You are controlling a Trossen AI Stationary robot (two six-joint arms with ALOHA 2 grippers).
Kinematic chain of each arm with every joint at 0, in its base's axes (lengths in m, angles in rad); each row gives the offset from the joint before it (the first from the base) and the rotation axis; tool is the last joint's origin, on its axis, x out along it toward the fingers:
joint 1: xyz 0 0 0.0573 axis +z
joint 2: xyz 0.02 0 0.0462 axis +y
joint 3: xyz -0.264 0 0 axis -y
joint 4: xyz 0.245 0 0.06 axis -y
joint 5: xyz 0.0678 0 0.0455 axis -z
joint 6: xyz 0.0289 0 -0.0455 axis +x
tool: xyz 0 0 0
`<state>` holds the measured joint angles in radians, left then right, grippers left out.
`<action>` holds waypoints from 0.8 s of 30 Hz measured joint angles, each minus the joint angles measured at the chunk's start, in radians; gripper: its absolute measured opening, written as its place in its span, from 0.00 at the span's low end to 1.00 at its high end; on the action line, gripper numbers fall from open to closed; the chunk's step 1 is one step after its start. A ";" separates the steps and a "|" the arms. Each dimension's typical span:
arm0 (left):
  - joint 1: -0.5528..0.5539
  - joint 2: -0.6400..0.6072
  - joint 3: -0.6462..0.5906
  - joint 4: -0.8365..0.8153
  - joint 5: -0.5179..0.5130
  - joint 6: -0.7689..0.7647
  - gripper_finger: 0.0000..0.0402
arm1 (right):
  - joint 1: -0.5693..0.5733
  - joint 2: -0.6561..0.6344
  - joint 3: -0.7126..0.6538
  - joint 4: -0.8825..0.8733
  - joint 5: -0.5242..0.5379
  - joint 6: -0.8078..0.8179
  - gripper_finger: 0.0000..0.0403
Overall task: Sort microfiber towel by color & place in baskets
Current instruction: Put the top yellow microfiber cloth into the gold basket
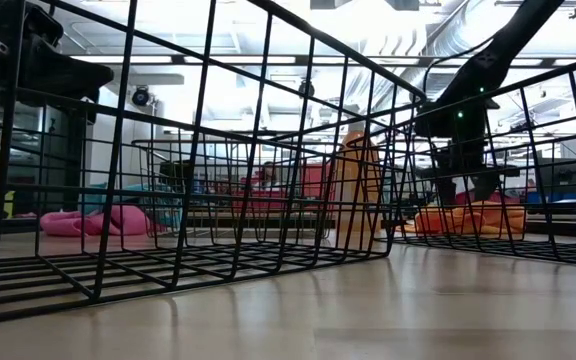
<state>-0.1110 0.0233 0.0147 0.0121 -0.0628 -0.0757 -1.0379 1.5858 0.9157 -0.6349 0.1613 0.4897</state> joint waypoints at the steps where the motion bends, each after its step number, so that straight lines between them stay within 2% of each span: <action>1: 0.000 0.000 0.000 0.000 0.000 0.000 0.00 | 0.002 0.003 0.003 0.002 0.005 -0.011 0.61; 4: 0.000 0.000 0.000 0.000 0.000 0.000 0.00 | 0.016 0.010 0.003 -0.015 0.015 -0.028 0.54; 6: 0.000 0.000 0.000 0.001 0.000 0.000 0.00 | 0.019 0.012 0.003 -0.016 0.015 -0.040 0.45; 11: 0.000 0.000 0.000 0.000 0.000 0.000 0.00 | 0.017 0.012 0.003 -0.035 0.006 -0.079 0.09; 12: 0.000 0.000 0.000 0.000 0.000 0.000 0.00 | 0.018 0.012 0.003 -0.038 0.001 -0.087 0.05; 18: 0.000 0.000 0.000 0.000 0.000 0.000 0.00 | 0.018 -0.007 0.010 -0.059 -0.044 -0.108 0.01; 24: 0.000 0.000 0.000 0.000 0.000 0.000 0.00 | 0.016 -0.095 0.099 -0.116 -0.065 -0.198 0.10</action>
<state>-0.1110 0.0231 0.0147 0.0124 -0.0628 -0.0757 -1.0223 1.4907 1.0152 -0.7508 0.0967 0.2917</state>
